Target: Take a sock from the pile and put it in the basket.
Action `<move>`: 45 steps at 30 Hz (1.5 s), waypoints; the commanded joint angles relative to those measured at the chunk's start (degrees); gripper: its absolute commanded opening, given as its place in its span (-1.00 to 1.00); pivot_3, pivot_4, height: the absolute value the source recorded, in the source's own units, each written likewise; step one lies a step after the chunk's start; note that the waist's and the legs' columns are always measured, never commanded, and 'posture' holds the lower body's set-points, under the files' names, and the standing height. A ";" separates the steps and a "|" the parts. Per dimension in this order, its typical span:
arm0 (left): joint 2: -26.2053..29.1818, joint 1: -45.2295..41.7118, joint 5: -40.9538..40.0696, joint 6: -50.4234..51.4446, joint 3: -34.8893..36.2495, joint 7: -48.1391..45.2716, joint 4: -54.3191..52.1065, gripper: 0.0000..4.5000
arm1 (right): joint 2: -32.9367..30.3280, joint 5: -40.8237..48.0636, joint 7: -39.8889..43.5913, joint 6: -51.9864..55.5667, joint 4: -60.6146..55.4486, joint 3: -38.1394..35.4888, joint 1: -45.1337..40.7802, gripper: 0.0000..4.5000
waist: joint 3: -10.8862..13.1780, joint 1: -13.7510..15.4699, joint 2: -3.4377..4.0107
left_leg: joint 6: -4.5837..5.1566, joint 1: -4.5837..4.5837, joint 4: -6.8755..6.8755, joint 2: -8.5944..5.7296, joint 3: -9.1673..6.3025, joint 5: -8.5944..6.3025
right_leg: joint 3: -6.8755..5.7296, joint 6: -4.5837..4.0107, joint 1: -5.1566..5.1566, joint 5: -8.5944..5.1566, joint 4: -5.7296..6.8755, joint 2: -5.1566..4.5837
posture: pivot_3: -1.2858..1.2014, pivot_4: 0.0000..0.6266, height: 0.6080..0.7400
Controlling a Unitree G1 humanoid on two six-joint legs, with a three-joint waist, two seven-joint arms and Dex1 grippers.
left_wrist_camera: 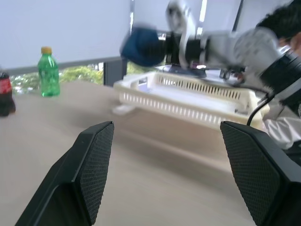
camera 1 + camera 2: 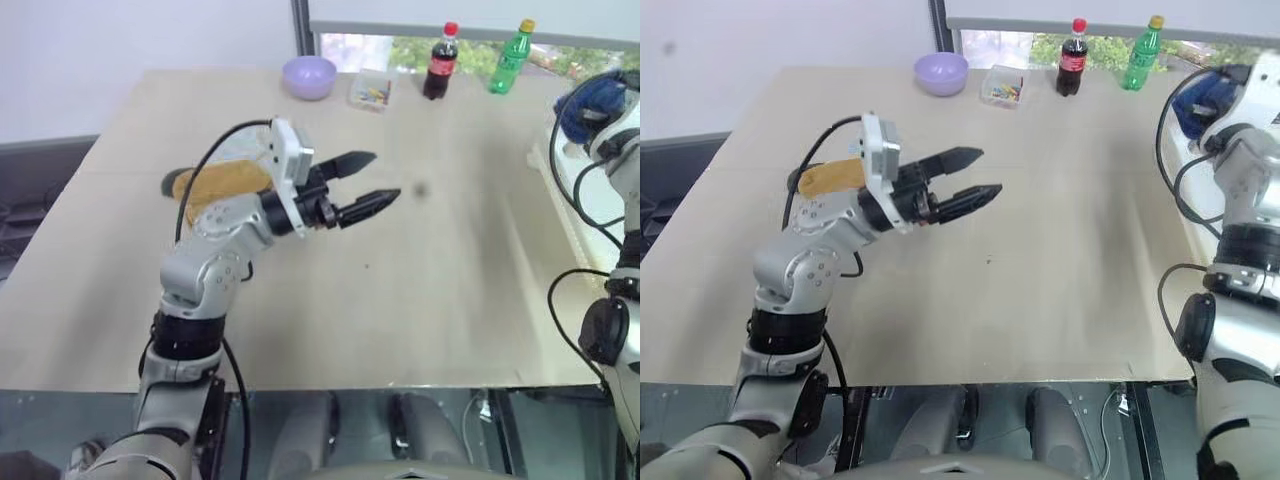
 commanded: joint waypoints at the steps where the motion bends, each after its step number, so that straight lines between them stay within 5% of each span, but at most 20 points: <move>1: 0.47 -0.89 0.57 -1.18 -1.98 -2.83 -0.27 0.72 | -1.15 -0.55 -3.26 -5.35 7.03 -2.46 -3.25 -0.99 | 0.01 -0.16 0.01 | 0.03 0.01 0.00 0.00 0.07 -0.02 | 0.02 0.01 -0.01 0.00 0.00 0.03 | 0.03 -0.52 1.00; 8: 0.51 0.13 0.30 -0.62 -2.46 -3.71 -1.01 0.72 | -2.01 0.30 -5.47 -8.89 13.60 -4.13 -2.88 -0.99 | 0.02 -0.18 0.03 | 0.07 0.03 0.03 0.03 0.14 -0.04 | 0.15 0.03 -0.04 0.00 0.05 0.10 | 0.03 -0.52 1.00; 11: 0.34 1.08 -0.18 -0.18 -1.74 -2.93 -1.13 0.72 | -1.76 1.52 -7.28 -5.87 9.54 -5.57 -0.06 -0.35 | 0.02 -0.17 0.03 | 0.08 0.07 0.05 0.05 0.20 -0.05 | 0.17 0.03 -0.03 0.01 0.09 0.12 | 0.03 -0.52 1.00; 13: 0.68 1.64 -0.04 -0.26 -1.69 -2.98 -1.29 0.72 | -0.84 2.87 -8.58 -3.04 1.62 -6.79 3.36 -0.08 | 0.02 -0.06 0.04 | 0.09 0.07 0.06 0.07 0.19 -0.05 | 0.18 0.03 -0.03 0.01 0.10 0.12 | 0.03 -0.52 1.00; 21: 3.14 3.84 1.42 -2.15 -0.52 -3.76 -0.71 0.72 | 3.27 6.61 -8.79 3.58 -39.21 -7.31 22.81 -0.08 | 0.02 -0.07 0.12 | 0.30 -0.16 0.37 0.11 0.02 -0.18 | 0.08 0.06 -0.12 0.02 0.21 0.13 | 0.03 -0.52 1.00; 24: 4.84 5.00 2.73 -2.83 0.45 -3.25 0.22 0.72 | 2.61 7.86 -5.35 6.04 -53.23 -4.76 29.91 0.22 | 0.01 -0.09 0.17 | 0.33 -0.13 0.47 0.17 -0.03 -0.20 | 0.07 0.06 -0.11 0.02 0.32 0.22 | 0.03 -0.52 1.00; 26: 5.87 5.87 2.92 -2.90 1.35 -3.12 0.34 0.72 | 1.46 7.75 -3.00 6.98 -59.00 -2.90 33.55 0.59 | 0.00 -0.15 0.18 | 0.33 -0.06 0.48 0.19 -0.01 -0.20 | 0.08 0.06 -0.09 0.02 0.38 0.26 | 0.03 -0.52 1.00; 33: 12.69 13.56 1.38 -1.47 8.59 -3.44 -2.85 0.72 | -5.30 15.68 17.72 7.27 -79.42 9.65 45.21 0.59 | 0.02 -0.25 0.15 | 0.35 0.38 0.47 0.33 0.30 -0.22 | 0.17 0.07 0.10 -0.01 0.53 0.21 | 0.03 -0.52 1.00; 45: 22.24 39.16 -3.91 4.24 30.30 -1.34 -15.52 0.72 | -12.02 13.36 30.46 1.68 -78.00 8.51 56.15 0.59 | 0.03 0.24 0.05 | 0.32 0.39 0.48 0.43 0.21 -0.24 | 0.27 -0.19 0.21 -0.15 0.29 -0.06 | 0.03 -0.52 1.00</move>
